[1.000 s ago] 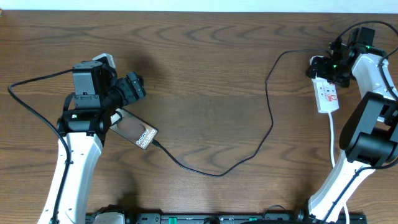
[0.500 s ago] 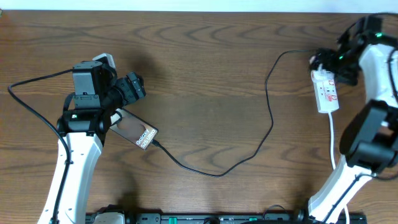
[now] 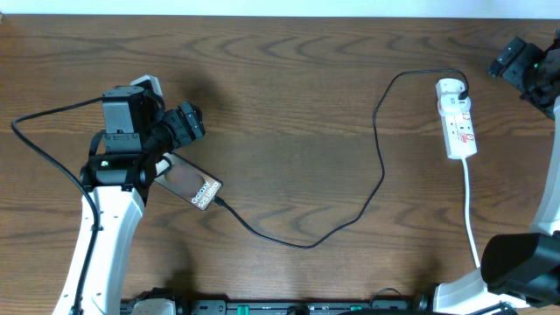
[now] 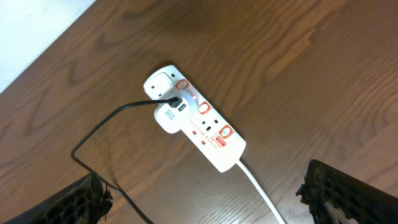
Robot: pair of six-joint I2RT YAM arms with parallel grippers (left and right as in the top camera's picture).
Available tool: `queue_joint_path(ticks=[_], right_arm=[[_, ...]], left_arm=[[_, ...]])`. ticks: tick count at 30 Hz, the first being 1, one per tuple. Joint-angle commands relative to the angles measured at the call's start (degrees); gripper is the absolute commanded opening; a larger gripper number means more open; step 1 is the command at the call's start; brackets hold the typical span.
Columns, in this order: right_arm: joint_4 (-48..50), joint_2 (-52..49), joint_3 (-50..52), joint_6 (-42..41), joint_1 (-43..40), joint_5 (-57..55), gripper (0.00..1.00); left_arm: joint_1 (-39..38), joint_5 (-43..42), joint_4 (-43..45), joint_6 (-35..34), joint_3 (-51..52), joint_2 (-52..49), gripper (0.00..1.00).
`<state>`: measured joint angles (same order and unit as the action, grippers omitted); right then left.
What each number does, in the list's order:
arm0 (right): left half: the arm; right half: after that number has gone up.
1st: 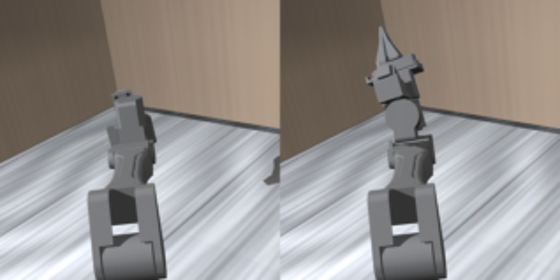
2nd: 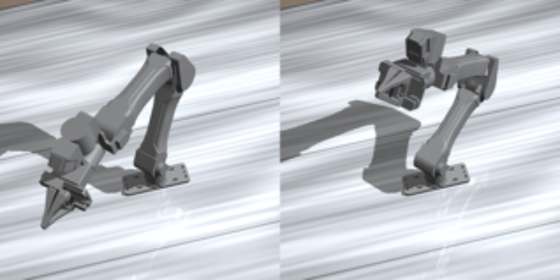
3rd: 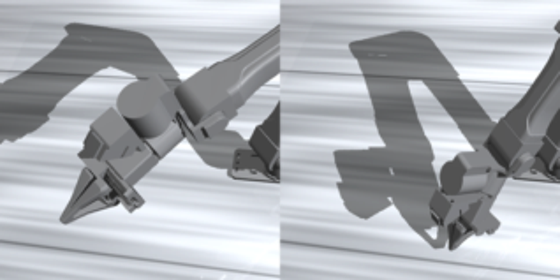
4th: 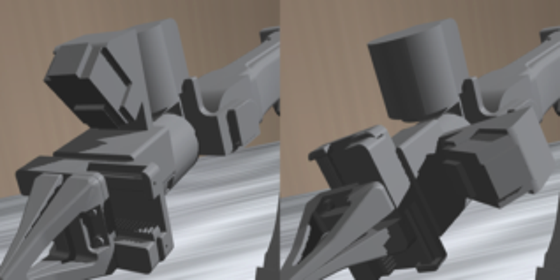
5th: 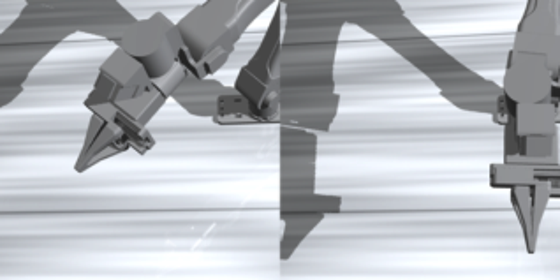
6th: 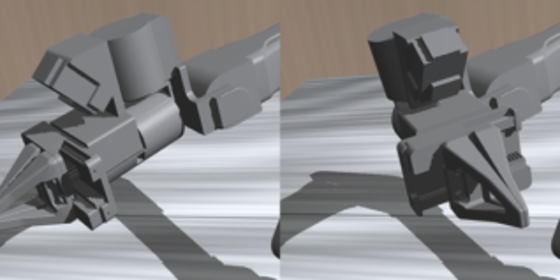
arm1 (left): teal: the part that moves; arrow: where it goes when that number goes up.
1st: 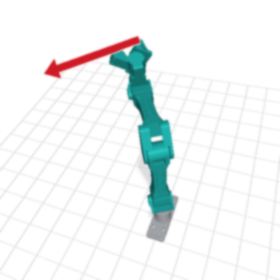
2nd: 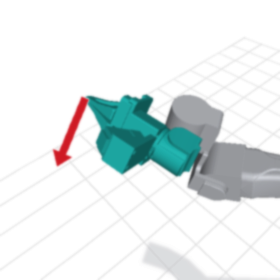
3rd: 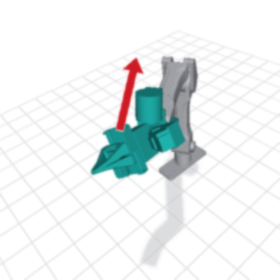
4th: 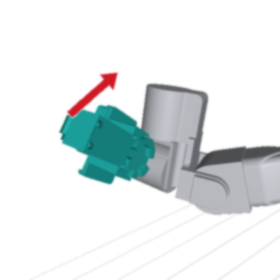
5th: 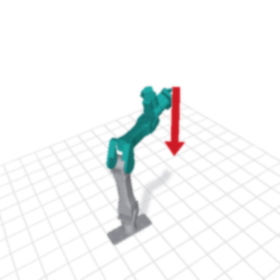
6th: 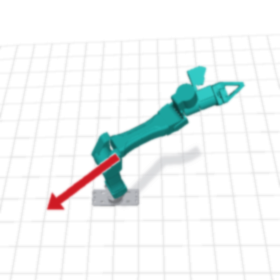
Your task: Plug charger to phone and switch on socket
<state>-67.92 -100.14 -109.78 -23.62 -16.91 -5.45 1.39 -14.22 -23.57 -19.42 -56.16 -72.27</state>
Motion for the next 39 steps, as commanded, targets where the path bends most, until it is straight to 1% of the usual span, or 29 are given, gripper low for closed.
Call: queue_joint_path(ticks=[1, 15, 17, 22, 25, 26, 30, 35, 37, 39], right_arm=[[-0.1, -0.3, -0.2, -1.4, 0.0, -1.3, 0.99], [-0.1, -0.3, -0.2, -1.4, 0.0, -1.3, 0.99], [-0.1, -0.3, -0.2, -1.4, 0.0, -1.3, 0.99], [-0.1, -0.3, -0.2, -1.4, 0.0, -1.3, 0.99], [-0.1, -0.3, -0.2, -1.4, 0.0, -1.3, 0.99], [-0.1, -0.3, -0.2, -1.4, 0.0, -1.3, 0.99], [-0.1, -0.3, -0.2, -1.4, 0.0, -1.3, 0.99], [-0.1, -0.3, -0.2, -1.4, 0.0, -1.3, 0.99], [-0.1, -0.3, -0.2, -1.4, 0.0, -1.3, 0.99], [-0.1, -0.3, -0.2, -1.4, 0.0, -1.3, 0.99]], left_arm=[[-0.1, 0.8, 0.0, 1.0, -0.3, -0.3, 0.88], [-0.1, 0.8, 0.0, 1.0, -0.3, -0.3, 0.88], [-0.1, 1.0, -1.3, 1.0, -0.3, -0.3, 0.88], [-0.1, 2.6, -8.0, 1.0, -0.2, -0.2, 0.88], [-0.1, 3.5, -6.6, 1.0, 1.0, 0.4, 0.88], [-0.1, 4.1, -5.1, 1.0, 1.9, 1.0, 0.88], [-1.6, 7.7, 10.6, 1.3, 10.3, 6.5, 0.88], [-5.8, 13.0, 39.7, 8.4, 28.4, 18.5, 0.88], [-6.9, 14.1, 47.8, 11.8, 34.9, 23.8, 0.88], [-7.0, 14.0, 52.9, 14.6, 40.7, 29.7, 0.88]])
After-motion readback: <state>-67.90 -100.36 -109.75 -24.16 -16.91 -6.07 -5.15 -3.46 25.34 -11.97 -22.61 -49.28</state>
